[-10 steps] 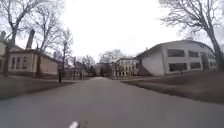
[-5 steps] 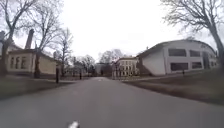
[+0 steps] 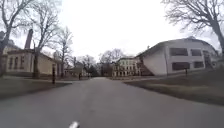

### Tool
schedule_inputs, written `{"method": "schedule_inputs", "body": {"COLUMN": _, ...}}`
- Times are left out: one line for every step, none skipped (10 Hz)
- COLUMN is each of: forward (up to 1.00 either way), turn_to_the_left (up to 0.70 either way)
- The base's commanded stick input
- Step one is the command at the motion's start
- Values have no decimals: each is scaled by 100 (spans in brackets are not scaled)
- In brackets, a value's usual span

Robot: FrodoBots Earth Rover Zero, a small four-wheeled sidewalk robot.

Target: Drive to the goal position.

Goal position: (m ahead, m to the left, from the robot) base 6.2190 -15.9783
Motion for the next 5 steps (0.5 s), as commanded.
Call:
{"method": "schedule_inputs", "body": {"forward": 100, "turn_to_the_left": 0}}
{"method": "schedule_inputs", "body": {"forward": 100, "turn_to_the_left": 0}}
{"method": "schedule_inputs", "body": {"forward": 100, "turn_to_the_left": 0}}
{"method": "schedule_inputs", "body": {"forward": 100, "turn_to_the_left": 0}}
{"method": "schedule_inputs", "body": {"forward": 100, "turn_to_the_left": 0}}
